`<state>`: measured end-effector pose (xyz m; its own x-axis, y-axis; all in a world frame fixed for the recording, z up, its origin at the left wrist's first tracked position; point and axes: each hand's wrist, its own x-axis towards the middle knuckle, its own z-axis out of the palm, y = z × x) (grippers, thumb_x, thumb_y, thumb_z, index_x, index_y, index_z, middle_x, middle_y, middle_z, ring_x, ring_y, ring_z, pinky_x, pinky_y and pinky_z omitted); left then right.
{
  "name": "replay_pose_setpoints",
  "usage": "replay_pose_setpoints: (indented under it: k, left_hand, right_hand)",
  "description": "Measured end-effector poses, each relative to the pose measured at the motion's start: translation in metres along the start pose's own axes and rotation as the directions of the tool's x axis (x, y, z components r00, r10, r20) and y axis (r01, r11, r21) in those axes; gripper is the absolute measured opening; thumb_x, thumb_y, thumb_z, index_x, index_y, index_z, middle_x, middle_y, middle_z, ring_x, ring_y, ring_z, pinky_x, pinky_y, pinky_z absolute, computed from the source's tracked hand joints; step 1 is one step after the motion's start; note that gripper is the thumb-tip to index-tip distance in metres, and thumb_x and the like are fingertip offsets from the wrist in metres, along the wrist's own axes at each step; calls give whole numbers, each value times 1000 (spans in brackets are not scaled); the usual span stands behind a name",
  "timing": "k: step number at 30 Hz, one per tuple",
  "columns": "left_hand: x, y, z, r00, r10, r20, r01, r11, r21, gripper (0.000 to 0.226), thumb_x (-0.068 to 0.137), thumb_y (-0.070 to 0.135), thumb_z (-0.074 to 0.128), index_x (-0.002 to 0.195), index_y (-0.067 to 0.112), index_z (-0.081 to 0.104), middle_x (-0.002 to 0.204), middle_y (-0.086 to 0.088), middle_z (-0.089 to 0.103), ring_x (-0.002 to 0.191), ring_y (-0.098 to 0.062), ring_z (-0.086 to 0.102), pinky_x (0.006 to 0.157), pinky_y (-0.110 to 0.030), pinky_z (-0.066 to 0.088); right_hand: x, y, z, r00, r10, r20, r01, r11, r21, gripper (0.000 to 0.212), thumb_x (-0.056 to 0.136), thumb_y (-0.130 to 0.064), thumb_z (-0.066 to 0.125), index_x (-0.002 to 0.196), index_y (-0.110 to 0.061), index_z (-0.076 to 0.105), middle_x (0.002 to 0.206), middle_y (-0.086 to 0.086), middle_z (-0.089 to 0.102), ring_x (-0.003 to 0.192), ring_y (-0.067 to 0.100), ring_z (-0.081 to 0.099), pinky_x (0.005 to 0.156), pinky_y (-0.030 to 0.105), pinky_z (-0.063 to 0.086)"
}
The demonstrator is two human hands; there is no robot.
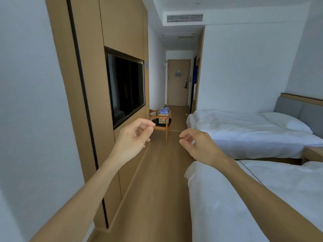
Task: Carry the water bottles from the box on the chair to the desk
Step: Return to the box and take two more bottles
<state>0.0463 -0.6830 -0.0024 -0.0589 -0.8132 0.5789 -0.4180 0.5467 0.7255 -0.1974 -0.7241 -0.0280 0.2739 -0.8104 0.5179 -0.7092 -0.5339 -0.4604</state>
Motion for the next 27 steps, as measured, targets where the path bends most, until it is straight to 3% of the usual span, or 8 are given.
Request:
replay_pose_setpoints:
  k: [9,17,22,27]
  left_hand:
    - [200,-102,36,1000,-4,-13,3,995,-102,13,96,25,56,100,33,66,85,7,66,64,-2,63,56,-10,49]
    - [342,-202,91,1000,6,12,-5,993,-117,14,96,22,56,100,31,66,97,8,65,68,-6,65,59,-15,52]
    - [433,-258,135,1000,-4,-2,3,996,-93,15,96,24,56,100,34,66,96,11,66,68,-6,64,60,-16,53]
    - [526,-302,174,999,-19,-25,18,998,-66,15,96,24,56,102,33,65,95,10,66,70,-7,65,60,-15,53]
  right_hand:
    - [166,107,42,997,40,-59,-41,999,-17,11,94,-34,57,104,-31,60,88,-23,59,87,-8,57,68,7,42]
    - [290,228,81,995,89,-51,-90,996,-27,6,94,-33,55,100,-34,57,90,-18,62,87,-4,59,71,10,41]
    - [381,309,100,998,67,-10,-67,998,-18,16,95,-31,55,108,-26,61,94,-15,61,90,0,58,72,8,41]
    - [478,383,103,999,38,9,-37,999,-19,14,95,-27,57,108,-23,62,98,-8,62,90,5,59,78,19,48]
